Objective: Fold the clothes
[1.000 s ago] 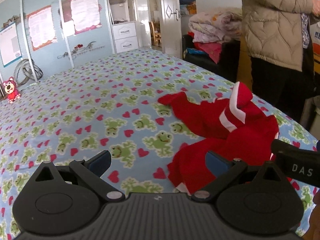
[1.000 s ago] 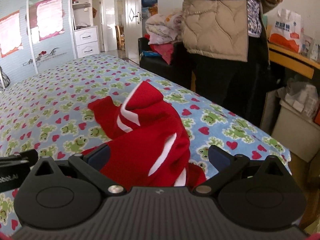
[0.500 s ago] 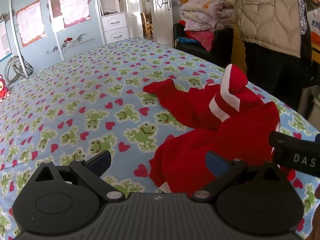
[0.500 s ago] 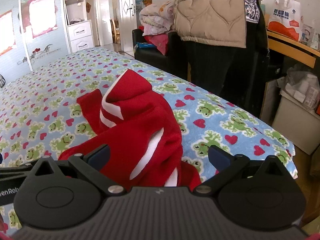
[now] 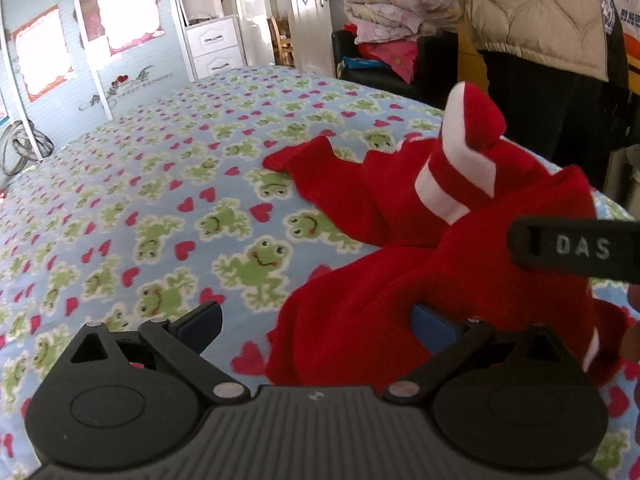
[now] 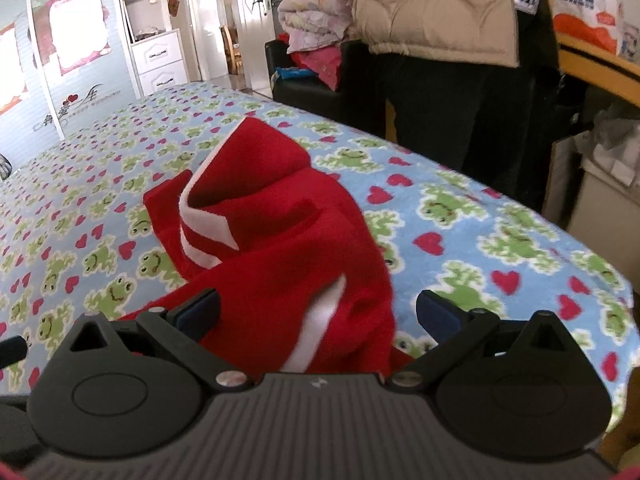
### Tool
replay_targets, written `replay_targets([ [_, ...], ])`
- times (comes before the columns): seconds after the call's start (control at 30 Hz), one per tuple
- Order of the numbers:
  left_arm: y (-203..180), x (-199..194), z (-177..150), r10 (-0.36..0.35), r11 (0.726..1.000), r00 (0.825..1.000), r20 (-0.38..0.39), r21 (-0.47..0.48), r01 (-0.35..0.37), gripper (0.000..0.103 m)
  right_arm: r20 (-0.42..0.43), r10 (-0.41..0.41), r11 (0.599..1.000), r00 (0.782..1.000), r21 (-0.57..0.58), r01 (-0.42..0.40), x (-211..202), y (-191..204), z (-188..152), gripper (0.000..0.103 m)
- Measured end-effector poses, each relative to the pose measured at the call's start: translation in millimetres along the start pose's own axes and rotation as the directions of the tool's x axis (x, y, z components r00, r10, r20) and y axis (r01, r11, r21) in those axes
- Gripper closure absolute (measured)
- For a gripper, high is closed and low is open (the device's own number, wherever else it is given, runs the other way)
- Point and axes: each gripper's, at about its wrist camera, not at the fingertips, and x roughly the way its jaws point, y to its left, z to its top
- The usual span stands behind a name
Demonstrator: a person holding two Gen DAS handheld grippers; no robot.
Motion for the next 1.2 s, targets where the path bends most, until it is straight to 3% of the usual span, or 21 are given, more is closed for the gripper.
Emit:
replay_targets([
  [0.17,-9.8,31.2,-11.3,-0.007,1.0,0.999,-0.048,-0.003,0.007,0.0,-0.018,0.045,0.998,0.999,0.042,-0.044,34.1,-4.4,-4.6,0.002],
  [0.3,-7.7,36.8,-20.9,-0.021,0.998,0.999,-0.043,-0.06,0.019,0.0,-0.031,0.082,0.994,0.996,0.075,-0.079,61.4,-7.9,-8.2,0.002],
  [0.47,-5.4,45.1,-24.2,-0.041,0.99,0.998,-0.051,-0.139,0.034,0.0,-0.038,0.105,0.986,0.994,0.131,-0.099,66.7,-10.2,-12.4,0.003],
  [0.5,-4.7,44.8,-23.4,-0.047,0.989,0.997,-0.057,-0.146,0.038,0.0,-0.036,0.114,0.984,0.993,0.143,-0.107,65.5,-11.2,-13.5,0.009],
  [0.53,-3.8,44.6,-22.5,-0.055,0.987,0.996,-0.064,-0.152,0.044,0.0,-0.035,0.124,0.98,0.992,0.158,-0.117,63.6,-12.3,-14.6,0.023],
  [0.57,-1.2,45.1,-20.2,-0.079,0.986,0.994,-0.07,-0.155,0.067,0.012,-0.039,0.141,0.976,0.989,0.17,-0.132,63.7,-14.4,-13.9,0.03],
  [0.6,1.0,42.4,-19.2,-0.136,0.979,0.988,-0.069,-0.162,0.124,0.022,-0.044,0.156,0.973,0.987,0.178,-0.146,61.8,-14.9,-13.2,0.043],
  [0.63,2.9,39.4,-18.3,-0.189,0.97,0.98,-0.067,-0.167,0.176,0.044,-0.047,0.17,0.97,0.984,0.181,-0.159,58.0,-14.4,-12.7,0.056],
  [0.7,3.1,27.9,-18.8,-0.228,0.966,0.972,-0.056,-0.136,0.219,0.054,-0.045,0.203,0.963,0.978,0.19,-0.191,48.1,-12.7,-11.7,0.07],
  [0.73,3.1,22.2,-19.0,-0.248,0.963,0.967,-0.052,-0.12,0.241,0.069,-0.038,0.221,0.958,0.974,0.198,-0.21,41.7,-11.6,-11.1,0.075],
  [0.77,3.8,16.4,-19.4,-0.268,0.959,0.962,-0.048,-0.107,0.262,0.078,-0.031,0.24,0.951,0.97,0.207,-0.228,35.3,-10.5,-10.5,0.076],
  [0.97,52.5,-30.2,-31.6,-0.329,0.933,0.944,0.016,-0.151,0.328,0.082,-0.007,0.323,0.933,0.946,0.171,-0.317,-25.6,13.3,-9.4,0.08],
  [1.2,127.7,-126.3,-40.1,-0.284,0.937,0.94,0.19,-0.154,0.314,0.083,0.043,0.447,0.886,0.893,0.117,-0.449,-106.9,63.4,7.2,0.081],
])
